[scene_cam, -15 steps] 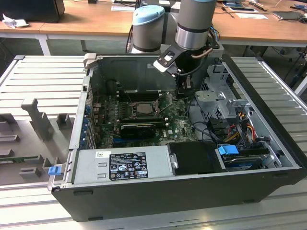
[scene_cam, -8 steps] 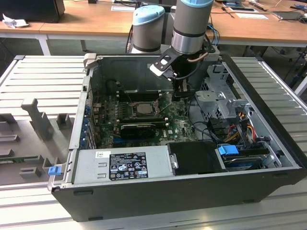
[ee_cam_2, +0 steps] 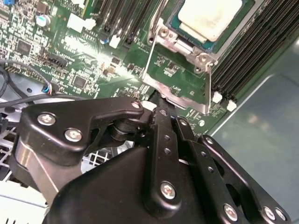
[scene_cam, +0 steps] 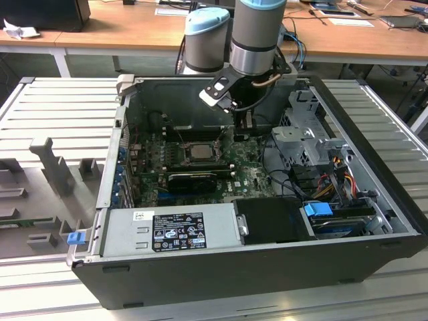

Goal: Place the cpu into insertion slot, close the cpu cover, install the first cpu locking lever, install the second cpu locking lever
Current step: 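Close the cpu cover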

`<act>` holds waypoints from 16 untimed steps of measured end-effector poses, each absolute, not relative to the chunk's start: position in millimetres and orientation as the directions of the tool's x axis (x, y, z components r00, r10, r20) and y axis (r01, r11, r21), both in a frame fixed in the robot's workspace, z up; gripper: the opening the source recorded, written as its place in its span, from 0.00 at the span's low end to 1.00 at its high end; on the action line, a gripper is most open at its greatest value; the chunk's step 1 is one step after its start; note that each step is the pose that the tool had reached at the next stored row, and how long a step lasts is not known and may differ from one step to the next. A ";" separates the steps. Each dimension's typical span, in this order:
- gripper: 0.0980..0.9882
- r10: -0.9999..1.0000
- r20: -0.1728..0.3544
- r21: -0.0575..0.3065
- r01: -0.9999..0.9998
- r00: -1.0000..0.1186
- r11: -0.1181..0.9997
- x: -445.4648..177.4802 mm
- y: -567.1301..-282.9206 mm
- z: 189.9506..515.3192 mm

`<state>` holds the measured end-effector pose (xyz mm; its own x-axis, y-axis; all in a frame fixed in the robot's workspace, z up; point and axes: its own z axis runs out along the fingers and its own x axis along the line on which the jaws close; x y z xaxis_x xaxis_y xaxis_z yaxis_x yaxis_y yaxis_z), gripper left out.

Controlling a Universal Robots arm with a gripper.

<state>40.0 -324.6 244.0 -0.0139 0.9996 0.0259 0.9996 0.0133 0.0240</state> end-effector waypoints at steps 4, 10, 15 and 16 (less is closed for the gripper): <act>0.01 1.000 0.026 0.024 1.000 -0.014 0.013 36.0 -324.6 243.8; 0.01 1.000 0.026 0.024 1.000 -0.014 0.013 30.0 -324.6 243.6; 0.01 1.000 0.026 0.024 1.000 -0.014 0.013 26.6 -324.6 243.1; 0.01 1.000 0.026 0.024 1.000 -0.014 0.013 26.5 -324.6 243.1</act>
